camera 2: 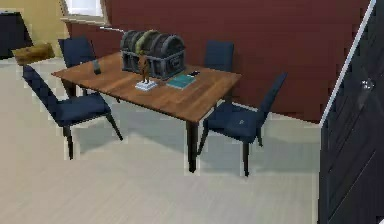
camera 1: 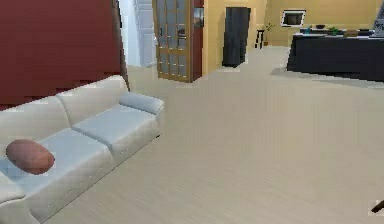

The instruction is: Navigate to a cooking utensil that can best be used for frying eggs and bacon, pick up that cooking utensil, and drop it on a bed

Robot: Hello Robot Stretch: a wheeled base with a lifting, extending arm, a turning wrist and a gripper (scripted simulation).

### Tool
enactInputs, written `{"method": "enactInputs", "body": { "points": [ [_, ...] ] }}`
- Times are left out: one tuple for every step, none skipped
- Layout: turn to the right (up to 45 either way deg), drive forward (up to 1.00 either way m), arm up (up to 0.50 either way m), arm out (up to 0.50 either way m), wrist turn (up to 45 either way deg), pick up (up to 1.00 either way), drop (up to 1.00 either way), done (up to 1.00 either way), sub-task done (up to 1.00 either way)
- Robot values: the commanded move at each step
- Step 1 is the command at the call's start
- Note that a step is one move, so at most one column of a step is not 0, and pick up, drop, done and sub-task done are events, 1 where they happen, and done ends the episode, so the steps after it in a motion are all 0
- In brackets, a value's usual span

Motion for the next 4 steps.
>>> {"method": "enactInputs", "body": {
  "points": [
    [30.0, 0.0, 0.0, 0.0, 0.0, 0.0, 0.0, 0.0, 0.0],
    [0.0, 0.2, 0.0, 0.0, 0.0, 0.0, 0.0, 0.0, 0.0],
    [-9.0, 0.0, 0.0, 0.0, 0.0, 0.0, 0.0, 0.0, 0.0],
    [0.0, 1.0, 0.0, 0.0, 0.0, 0.0, 0.0, 0.0, 0.0]
  ]
}}
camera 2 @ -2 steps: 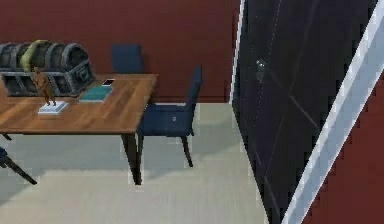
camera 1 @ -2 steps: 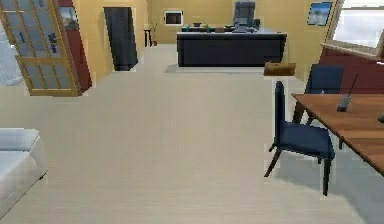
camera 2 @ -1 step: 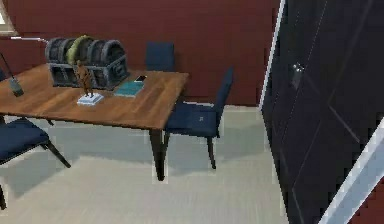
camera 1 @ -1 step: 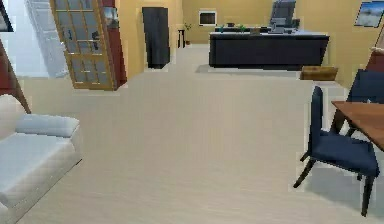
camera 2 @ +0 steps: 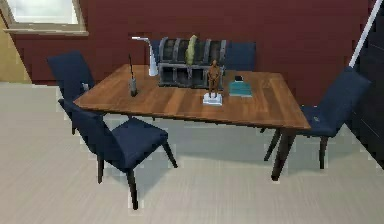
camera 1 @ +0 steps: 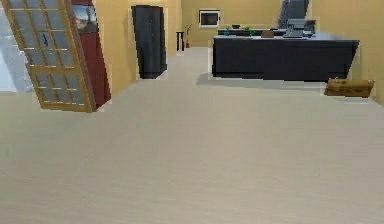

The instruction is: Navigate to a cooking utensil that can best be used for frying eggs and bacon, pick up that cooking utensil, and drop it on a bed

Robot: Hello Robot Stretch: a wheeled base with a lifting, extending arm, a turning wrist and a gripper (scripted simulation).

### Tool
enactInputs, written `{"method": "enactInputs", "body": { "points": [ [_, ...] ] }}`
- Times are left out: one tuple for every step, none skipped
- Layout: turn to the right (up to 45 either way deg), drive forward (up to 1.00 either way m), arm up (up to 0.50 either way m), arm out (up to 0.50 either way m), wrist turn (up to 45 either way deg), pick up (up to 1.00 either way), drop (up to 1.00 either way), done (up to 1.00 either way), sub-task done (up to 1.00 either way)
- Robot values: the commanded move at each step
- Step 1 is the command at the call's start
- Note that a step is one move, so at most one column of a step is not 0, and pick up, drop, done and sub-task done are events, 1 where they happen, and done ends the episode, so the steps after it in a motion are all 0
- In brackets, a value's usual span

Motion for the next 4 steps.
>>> {"method": "enactInputs", "body": {
  "points": [
    [0.0, 1.0, 0.0, 0.0, 0.0, 0.0, 0.0, 0.0, 0.0],
    [0.0, 1.0, 0.0, 0.0, 0.0, 0.0, 0.0, 0.0, 0.0],
    [-3.0, 0.0, 0.0, 0.0, 0.0, 0.0, 0.0, 0.0, 0.0],
    [0.0, 1.0, 0.0, 0.0, 0.0, 0.0, 0.0, 0.0, 0.0]
  ]
}}
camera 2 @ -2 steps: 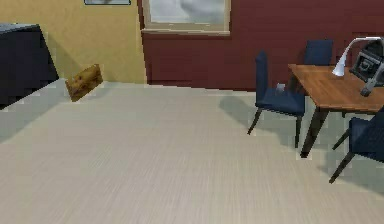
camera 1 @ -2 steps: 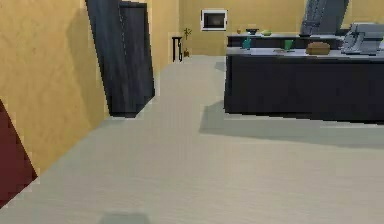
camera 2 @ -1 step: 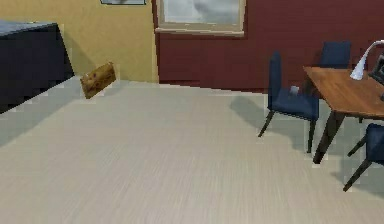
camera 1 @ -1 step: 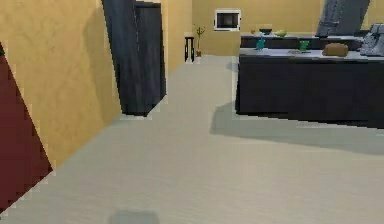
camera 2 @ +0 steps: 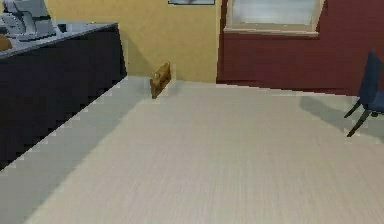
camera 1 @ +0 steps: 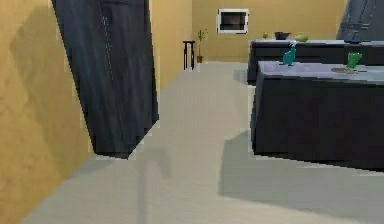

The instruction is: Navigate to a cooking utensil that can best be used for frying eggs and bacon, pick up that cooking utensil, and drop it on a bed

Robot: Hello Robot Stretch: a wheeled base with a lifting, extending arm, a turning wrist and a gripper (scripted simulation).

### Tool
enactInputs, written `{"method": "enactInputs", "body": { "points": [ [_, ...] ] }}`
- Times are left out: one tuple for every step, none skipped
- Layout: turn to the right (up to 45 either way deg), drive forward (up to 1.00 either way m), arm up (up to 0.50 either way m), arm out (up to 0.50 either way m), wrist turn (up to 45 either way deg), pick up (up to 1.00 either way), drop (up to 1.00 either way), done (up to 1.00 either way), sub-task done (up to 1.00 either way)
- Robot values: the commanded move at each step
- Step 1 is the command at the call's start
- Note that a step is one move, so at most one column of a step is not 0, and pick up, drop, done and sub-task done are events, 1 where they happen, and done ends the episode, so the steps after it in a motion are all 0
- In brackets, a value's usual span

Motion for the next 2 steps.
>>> {"method": "enactInputs", "body": {
  "points": [
    [0.0, 1.0, 0.0, 0.0, 0.0, 0.0, 0.0, 0.0, 0.0],
    [0.0, 0.75, 0.0, 0.0, 0.0, 0.0, 0.0, 0.0, 0.0]
  ]
}}
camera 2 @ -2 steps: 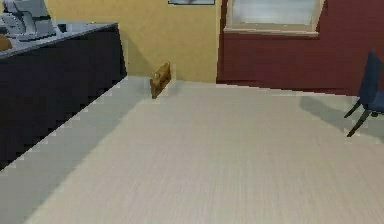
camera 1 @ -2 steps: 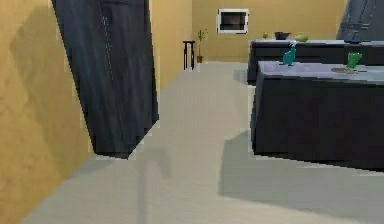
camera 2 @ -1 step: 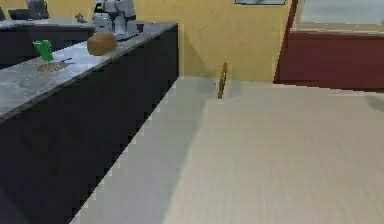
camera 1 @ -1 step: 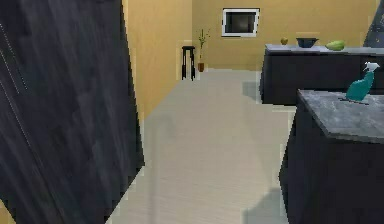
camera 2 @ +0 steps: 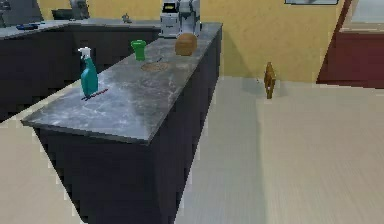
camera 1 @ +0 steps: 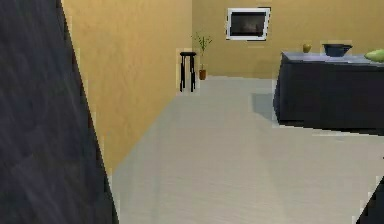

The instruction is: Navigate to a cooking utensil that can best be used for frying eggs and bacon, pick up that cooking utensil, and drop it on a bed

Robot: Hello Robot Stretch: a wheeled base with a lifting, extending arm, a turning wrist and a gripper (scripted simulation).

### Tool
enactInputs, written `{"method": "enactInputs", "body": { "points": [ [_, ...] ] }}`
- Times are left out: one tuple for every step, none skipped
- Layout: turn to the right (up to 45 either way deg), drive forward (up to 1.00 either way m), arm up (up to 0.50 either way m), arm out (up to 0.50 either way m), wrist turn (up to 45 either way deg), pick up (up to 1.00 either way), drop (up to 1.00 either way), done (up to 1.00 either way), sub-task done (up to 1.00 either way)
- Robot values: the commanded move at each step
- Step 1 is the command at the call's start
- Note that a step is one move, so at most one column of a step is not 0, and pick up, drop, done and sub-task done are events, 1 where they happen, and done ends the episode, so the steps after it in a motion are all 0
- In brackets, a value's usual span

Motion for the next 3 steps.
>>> {"method": "enactInputs", "body": {
  "points": [
    [12.0, 0.0, 0.0, 0.0, 0.0, 0.0, 0.0, 0.0, 0.0],
    [0.0, 1.0, 0.0, 0.0, 0.0, 0.0, 0.0, 0.0, 0.0],
    [45.0, 0.0, 0.0, 0.0, 0.0, 0.0, 0.0, 0.0, 0.0]
  ]
}}
